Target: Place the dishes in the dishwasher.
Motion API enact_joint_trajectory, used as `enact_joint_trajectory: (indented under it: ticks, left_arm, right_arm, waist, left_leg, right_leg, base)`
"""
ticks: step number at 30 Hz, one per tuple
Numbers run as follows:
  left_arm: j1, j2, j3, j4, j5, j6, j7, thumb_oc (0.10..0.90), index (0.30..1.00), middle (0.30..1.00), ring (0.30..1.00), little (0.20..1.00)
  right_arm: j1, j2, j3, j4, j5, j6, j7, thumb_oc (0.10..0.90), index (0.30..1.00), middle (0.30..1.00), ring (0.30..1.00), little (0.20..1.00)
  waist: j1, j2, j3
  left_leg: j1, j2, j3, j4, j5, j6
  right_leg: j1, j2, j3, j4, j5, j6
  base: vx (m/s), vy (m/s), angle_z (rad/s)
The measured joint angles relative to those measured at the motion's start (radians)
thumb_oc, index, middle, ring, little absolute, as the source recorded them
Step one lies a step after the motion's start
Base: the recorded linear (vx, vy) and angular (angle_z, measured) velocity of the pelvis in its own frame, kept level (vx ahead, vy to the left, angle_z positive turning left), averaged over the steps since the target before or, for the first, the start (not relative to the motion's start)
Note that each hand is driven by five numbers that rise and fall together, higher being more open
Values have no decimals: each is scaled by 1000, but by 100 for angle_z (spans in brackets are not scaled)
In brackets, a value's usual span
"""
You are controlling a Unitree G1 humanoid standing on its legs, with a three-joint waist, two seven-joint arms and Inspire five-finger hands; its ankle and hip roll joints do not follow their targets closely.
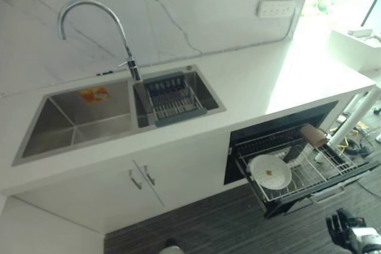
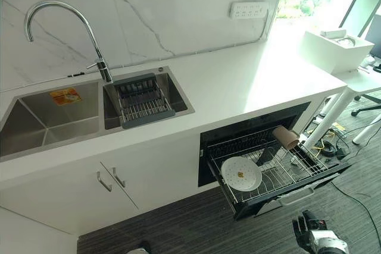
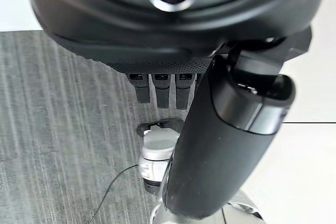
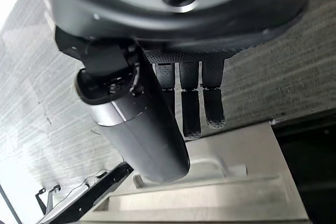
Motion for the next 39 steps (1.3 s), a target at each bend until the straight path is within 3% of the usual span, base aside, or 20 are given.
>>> enact_joint_trajectory:
  ticks: [4, 6, 7, 15, 16, 17, 19, 22, 25, 29, 33, 36, 39]
  left_arm:
    - [-11, -21, -5, -1, 2, 9, -14, 800, 900, 900, 900, 900]
    - [-10, -21, -4, 0, 2, 8, -16, 800, 900, 900, 900, 900]
    - [-11, -21, -1, 1, 2, 8, -21, 800, 900, 900, 900, 900]
    - [-20, -25, 50, -4, 2, -12, -74, 800, 900, 900, 900, 900]
    - [-20, -29, 51, -14, 2, -6, -64, 800, 900, 900, 900, 900]
    - [-16, -31, 41, -76, 3, 32, -34, 800, 900, 900, 900, 900]
    - [-31, -37, 15, -173, 3, 107, 15, 800, 900, 900, 900, 900]
    - [-184, -44, -22, -193, -9, 190, 105, 800, 900, 900, 900, 900]
    - [-296, -36, -23, -194, -48, 192, 170, 800, 900, 900, 900, 900]
    - [-318, -23, -29, -193, -52, 201, 215, 800, 900, 900, 900, 900]
    - [-288, -21, -30, -188, -85, 203, 250, 800, 900, 900, 900, 900]
    - [-274, -21, -29, -188, -85, 203, 253, 800, 900, 900, 900, 900]
    - [-289, -7, -27, -217, -84, 203, 257, 800, 900, 900, 900, 900]
  right_arm:
    - [-75, -52, -12, 62, 33, -25, -23, 400, 300, 300, 300, 300]
    - [-104, -101, -10, 75, 43, -28, -21, 400, 300, 300, 300, 300]
    - [-113, -107, -8, 75, 43, -29, -21, 400, 300, 300, 300, 300]
    - [-210, -136, 47, 77, 29, -19, -21, 400, 300, 300, 300, 300]
    - [-214, -140, 61, 79, 23, -17, -25, 400, 300, 300, 300, 300]
    - [-236, -136, 96, 79, 9, -20, -40, 400, 300, 300, 300, 300]
    - [-328, -141, 126, 109, -6, -2, -110, 400, 300, 300, 300, 300]
    - [-451, -159, 177, 121, -30, 37, -129, 400, 300, 300, 300, 300]
    - [-540, -165, 211, 120, -77, 7, -98, 400, 300, 300, 300, 300]
    - [-621, -179, 253, 144, -90, -33, -83, 400, 300, 300, 300, 300]
    - [-673, -189, 275, 144, -90, -91, -55, 400, 300, 300, 300, 300]
    - [-673, -188, 286, 144, -155, -93, -55, 400, 300, 300, 300, 300]
    - [-667, -175, 296, 143, -166, -68, -26, 400, 300, 300, 300, 300]
  waist:
    - [45, 54, 54]
    - [53, 93, 112]
    - [51, 98, 124]
    - [82, 80, 160]
    - [81, 80, 163]
    - [83, 70, 170]
    - [90, 53, 181]
    - [100, 13, 205]
    - [108, -18, 232]
    - [131, -15, 255]
    - [138, 17, 298]
    - [149, 11, 302]
    - [152, -14, 316]
  left_leg:
    - [-58, -61, -30, 2, 10, 27]
    - [-100, -97, -59, 19, 23, 47]
    - [-112, -102, -68, 22, 24, 48]
    - [-134, -157, -88, 78, -24, 69]
    - [-134, -166, -97, 96, -34, 73]
    - [-135, -169, -98, 118, -57, 73]
    - [-151, -170, -118, 194, -100, 78]
    - [-206, -168, -148, 267, -130, 90]
    - [-267, -175, -174, 289, -127, 97]
    - [-292, -178, -196, 289, -133, 89]
    - [-331, -149, -231, 285, -119, 71]
    - [-330, -138, -236, 275, -106, 70]
    - [-320, -111, -241, 273, -92, 65]
  right_leg:
    - [-9, -47, -29, 3, 2, 9]
    - [-17, -70, -44, 4, 15, 19]
    - [-21, -72, -47, 1, 18, 19]
    - [47, -108, -87, -55, 24, 48]
    - [62, -106, -95, -62, 34, 36]
    - [91, -113, -109, -70, 23, 49]
    - [117, -104, -103, -74, 27, 40]
    - [117, -99, -117, -60, 31, 48]
    - [81, -99, -133, -42, 32, 48]
    - [65, -96, -140, -39, 32, 45]
    - [28, -58, -141, -47, 31, 32]
    - [26, -39, -140, -54, 36, 28]
    - [30, -10, -132, -54, 39, 30]
  base:
    - [-13, 47, 57]
    - [-43, 43, 48]
    - [22, 37, 24]
    - [147, 70, 17]
    - [220, 7, 29]
    - [321, -27, 25]
    - [197, -16, 18]
    - [105, -57, 21]
    - [44, -82, 28]
    - [15, -93, 6]
    - [16, -101, -6]
    - [33, -129, -6]
    - [5, -130, -8]
